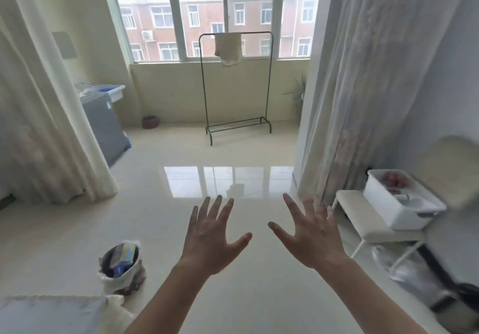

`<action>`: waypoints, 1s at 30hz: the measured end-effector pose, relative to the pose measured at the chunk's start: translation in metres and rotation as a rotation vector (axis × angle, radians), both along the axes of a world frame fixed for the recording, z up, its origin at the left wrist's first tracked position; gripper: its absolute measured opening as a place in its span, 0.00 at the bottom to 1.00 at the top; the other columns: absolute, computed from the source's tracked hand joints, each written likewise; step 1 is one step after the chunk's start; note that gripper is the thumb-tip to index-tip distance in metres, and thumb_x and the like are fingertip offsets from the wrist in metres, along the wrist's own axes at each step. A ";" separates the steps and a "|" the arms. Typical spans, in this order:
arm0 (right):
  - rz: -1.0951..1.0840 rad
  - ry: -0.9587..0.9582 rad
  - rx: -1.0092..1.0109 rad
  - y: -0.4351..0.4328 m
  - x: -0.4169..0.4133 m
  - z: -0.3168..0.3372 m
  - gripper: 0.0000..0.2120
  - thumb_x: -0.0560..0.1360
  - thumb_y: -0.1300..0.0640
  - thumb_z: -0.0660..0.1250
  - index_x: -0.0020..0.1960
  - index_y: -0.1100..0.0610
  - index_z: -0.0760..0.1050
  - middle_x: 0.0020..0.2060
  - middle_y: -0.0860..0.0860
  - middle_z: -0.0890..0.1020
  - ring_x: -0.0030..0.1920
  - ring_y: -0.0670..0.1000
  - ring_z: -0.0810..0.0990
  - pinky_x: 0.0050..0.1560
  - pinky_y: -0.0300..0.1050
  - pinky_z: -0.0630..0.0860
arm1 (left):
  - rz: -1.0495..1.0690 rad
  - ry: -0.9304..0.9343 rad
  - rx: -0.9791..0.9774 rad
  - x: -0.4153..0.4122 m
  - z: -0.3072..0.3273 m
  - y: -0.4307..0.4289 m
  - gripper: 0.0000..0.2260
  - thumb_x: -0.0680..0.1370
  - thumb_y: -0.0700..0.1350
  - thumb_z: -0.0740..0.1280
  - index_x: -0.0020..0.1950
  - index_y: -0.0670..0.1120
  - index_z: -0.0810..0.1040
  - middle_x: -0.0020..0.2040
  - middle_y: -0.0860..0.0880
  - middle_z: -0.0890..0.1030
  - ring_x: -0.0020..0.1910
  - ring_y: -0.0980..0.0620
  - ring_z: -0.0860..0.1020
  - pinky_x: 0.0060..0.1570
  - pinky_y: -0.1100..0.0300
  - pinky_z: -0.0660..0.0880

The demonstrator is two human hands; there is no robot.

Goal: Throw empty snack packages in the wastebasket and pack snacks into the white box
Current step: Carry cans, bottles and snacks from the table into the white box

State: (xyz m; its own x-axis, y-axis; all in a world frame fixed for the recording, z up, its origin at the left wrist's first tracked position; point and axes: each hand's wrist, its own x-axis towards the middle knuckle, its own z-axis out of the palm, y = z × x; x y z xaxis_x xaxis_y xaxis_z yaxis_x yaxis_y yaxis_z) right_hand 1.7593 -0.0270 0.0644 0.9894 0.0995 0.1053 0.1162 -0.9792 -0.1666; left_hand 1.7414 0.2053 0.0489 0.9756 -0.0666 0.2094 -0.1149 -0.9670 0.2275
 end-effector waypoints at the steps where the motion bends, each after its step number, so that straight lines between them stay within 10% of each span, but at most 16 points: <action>1: -0.037 -0.014 -0.007 -0.025 0.005 0.003 0.44 0.69 0.21 0.34 0.81 0.39 0.44 0.81 0.51 0.52 0.81 0.58 0.46 0.78 0.63 0.48 | -0.036 -0.008 -0.016 0.012 0.002 -0.026 0.43 0.73 0.77 0.49 0.83 0.58 0.45 0.84 0.53 0.46 0.82 0.50 0.39 0.80 0.49 0.38; 30: -0.771 0.009 -0.071 -0.358 0.144 0.012 0.42 0.72 0.23 0.38 0.81 0.42 0.44 0.81 0.52 0.54 0.81 0.59 0.50 0.78 0.61 0.55 | -0.751 -0.036 -0.082 0.336 0.016 -0.408 0.43 0.75 0.75 0.54 0.84 0.55 0.48 0.84 0.51 0.47 0.83 0.48 0.42 0.81 0.48 0.40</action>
State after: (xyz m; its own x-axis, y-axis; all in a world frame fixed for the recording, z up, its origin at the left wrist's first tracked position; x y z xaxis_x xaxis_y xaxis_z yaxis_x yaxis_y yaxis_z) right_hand 1.9031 -0.3847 0.0763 0.7824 -0.6118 0.1162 -0.6040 -0.7910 -0.0977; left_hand 2.0774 -0.2026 0.0648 0.6663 -0.6939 0.2733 -0.7452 -0.6057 0.2789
